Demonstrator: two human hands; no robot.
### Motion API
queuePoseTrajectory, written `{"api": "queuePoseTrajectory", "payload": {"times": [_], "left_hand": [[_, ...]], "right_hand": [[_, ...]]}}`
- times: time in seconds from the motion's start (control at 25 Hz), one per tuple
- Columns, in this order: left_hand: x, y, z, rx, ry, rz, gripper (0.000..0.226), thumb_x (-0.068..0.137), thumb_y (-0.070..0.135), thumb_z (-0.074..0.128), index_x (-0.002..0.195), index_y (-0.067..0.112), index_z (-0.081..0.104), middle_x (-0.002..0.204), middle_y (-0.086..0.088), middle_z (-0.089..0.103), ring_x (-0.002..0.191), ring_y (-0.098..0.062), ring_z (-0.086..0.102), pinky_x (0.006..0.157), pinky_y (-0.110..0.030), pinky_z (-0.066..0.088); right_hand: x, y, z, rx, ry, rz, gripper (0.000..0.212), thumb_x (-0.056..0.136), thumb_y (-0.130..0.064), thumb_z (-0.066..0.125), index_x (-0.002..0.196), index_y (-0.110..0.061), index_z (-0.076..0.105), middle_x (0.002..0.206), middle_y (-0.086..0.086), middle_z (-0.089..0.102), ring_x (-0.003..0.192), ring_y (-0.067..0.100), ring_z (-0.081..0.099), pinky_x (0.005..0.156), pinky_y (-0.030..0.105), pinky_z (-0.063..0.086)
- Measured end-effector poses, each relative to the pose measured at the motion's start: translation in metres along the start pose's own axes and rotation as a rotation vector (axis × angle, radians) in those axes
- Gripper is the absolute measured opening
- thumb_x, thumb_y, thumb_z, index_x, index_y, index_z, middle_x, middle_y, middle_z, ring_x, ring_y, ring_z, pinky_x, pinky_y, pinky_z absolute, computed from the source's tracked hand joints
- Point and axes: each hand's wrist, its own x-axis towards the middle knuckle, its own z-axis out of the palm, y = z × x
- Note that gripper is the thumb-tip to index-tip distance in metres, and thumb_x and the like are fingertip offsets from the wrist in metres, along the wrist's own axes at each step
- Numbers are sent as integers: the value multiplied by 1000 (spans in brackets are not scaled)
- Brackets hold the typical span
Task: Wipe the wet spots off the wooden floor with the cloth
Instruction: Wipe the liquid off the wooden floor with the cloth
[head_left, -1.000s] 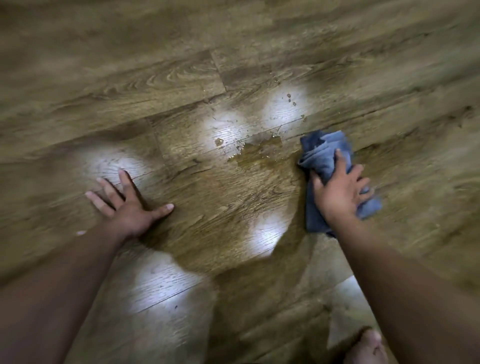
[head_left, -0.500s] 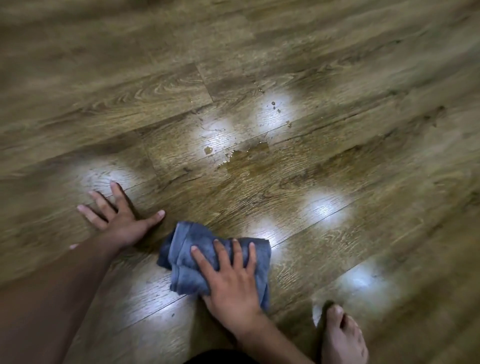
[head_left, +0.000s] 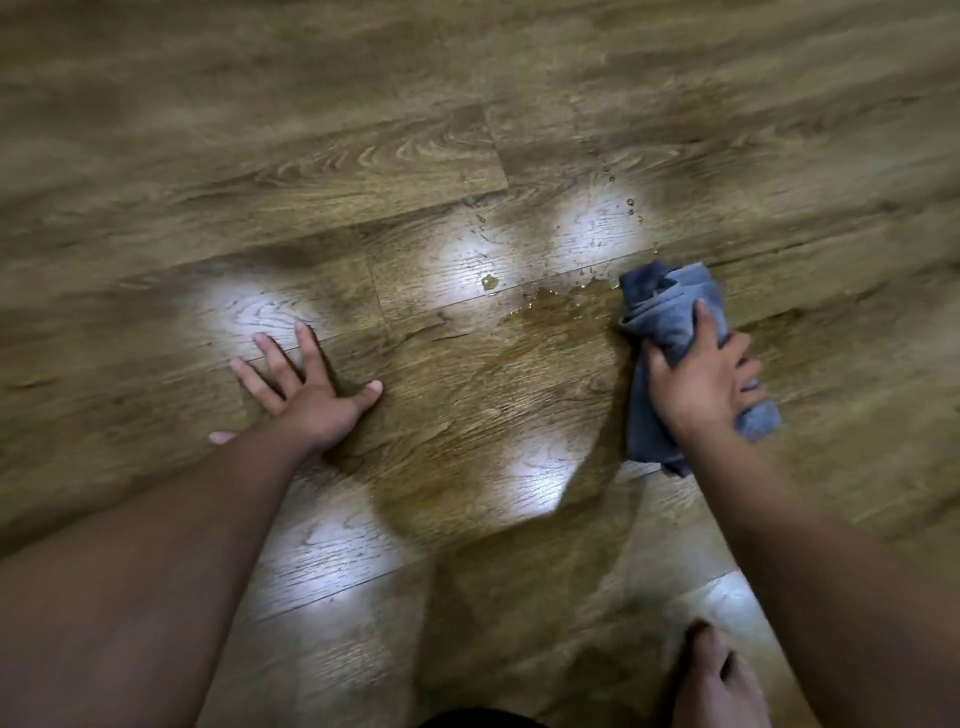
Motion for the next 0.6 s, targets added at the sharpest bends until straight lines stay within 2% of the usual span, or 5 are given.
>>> {"api": "queuePoseTrajectory", "payload": {"times": [0.12,0.32,0.4,0.52,0.6], "left_hand": [[-1,0,1,11,0,9,116,59,97,47,106,66,-54,109,19,-74,102,-21,-66,109,-77,-9],[-4,3,1,30,-2,-8,118,70,91,54,110,65,-54,113,14,-71,117,-22,-59,110,-76,-8],[-6,5,1,31,-9,2,117,70,90,54,116,65,-51,117,12,-70,123,-24,-58,110,-76,-8],[-9,7,0,23,-21,10,116,72,89,55,124,62,-45,138,8,-63,134,-30,-52,111,-76,-7],[-10,8,0,21,-29,9,118,74,87,55,132,58,-42,146,5,-58,137,-32,-50,111,-76,-7]], "right_hand": [[-71,-21,8,-105,9,-144,81,84,-54,62,154,-38,25,134,19,39,120,44,39,111,63,21],[-239,-27,33,-164,-177,-796,88,67,-54,65,150,-39,37,136,12,52,122,44,51,109,67,22],[-265,-21,37,-218,-288,-966,91,63,-56,65,148,-40,39,138,9,55,121,43,56,108,66,21],[-231,-16,36,-189,-252,-1043,93,63,-57,72,148,-42,38,138,6,55,118,40,57,108,65,32],[-181,-15,26,-182,-188,-967,91,69,-56,71,150,-42,31,138,10,50,117,41,52,105,64,34]]}}
